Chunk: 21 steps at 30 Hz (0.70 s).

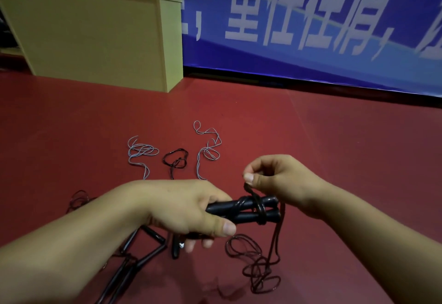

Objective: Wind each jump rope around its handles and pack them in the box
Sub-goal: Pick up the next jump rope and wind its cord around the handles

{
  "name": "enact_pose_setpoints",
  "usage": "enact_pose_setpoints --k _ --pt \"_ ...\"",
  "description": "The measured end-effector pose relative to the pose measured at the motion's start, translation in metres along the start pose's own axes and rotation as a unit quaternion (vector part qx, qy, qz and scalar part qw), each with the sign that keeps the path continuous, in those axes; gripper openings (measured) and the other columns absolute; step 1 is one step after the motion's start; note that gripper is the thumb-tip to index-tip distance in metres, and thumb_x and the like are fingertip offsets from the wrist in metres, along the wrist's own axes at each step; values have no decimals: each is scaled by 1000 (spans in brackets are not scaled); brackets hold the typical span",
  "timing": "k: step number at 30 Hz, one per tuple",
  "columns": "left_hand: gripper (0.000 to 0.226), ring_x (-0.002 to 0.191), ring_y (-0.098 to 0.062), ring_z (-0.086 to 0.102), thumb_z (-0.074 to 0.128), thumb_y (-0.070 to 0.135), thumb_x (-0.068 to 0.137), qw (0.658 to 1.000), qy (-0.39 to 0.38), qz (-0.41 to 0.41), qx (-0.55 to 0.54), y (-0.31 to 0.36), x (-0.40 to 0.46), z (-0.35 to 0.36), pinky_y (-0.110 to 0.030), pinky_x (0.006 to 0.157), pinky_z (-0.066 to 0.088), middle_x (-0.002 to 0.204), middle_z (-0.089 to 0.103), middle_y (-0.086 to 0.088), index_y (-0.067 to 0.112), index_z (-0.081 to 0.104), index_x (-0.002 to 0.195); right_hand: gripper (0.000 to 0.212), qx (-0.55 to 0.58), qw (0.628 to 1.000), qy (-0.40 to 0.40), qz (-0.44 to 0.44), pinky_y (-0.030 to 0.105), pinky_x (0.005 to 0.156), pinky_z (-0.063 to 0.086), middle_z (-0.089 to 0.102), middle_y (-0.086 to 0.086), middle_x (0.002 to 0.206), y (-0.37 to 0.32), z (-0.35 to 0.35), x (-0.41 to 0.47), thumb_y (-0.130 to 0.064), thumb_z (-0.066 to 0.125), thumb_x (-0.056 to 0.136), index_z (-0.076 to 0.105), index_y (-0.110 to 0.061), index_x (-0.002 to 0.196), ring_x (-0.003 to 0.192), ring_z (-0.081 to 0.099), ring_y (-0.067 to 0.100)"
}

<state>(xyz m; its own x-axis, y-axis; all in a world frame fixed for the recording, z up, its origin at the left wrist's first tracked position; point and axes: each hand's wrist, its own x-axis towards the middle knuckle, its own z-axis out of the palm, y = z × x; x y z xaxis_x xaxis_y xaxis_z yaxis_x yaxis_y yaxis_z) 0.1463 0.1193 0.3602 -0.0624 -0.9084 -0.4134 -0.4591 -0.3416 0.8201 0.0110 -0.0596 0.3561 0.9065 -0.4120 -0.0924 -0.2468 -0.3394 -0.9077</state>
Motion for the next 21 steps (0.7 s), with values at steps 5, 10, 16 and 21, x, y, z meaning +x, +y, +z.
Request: enact_pose_setpoints --k 5,10,16,21 --pt "34 56 -20 60 65 39 90 998 14 42 -39 8 -2 -1 -26 58 51 70 65 3 9 61 106 8 87 995 -50 19 23 49 40 60 6 72 -1 5 -1 -9 63 91 62 -11 84 57 50 13" --pt "29 49 -15 57 60 43 87 983 129 83 -105 12 2 0 -22 52 49 66 63 4 17 64 98 21 76 995 -37 54 28 55 40 59 -2 68 -2 16 0 -7 48 98 64 -13 86 59 52 11" --pt "28 44 -13 55 55 33 96 948 270 76 -153 12 8 0 -19 46 42 64 62 4 7 63 102 28 151 981 -71 104 30 61 42 59 3 66 -9 32 2 -29 41 104 56 -12 90 58 51 17" --pt "32 42 -11 55 55 31 98 916 365 26 -163 3 11 -5 -19 41 38 61 61 6 1 60 104 24 131 984 -78 92 23 53 39 59 2 65 -11 35 3 -29 47 102 58 -8 98 53 48 12"
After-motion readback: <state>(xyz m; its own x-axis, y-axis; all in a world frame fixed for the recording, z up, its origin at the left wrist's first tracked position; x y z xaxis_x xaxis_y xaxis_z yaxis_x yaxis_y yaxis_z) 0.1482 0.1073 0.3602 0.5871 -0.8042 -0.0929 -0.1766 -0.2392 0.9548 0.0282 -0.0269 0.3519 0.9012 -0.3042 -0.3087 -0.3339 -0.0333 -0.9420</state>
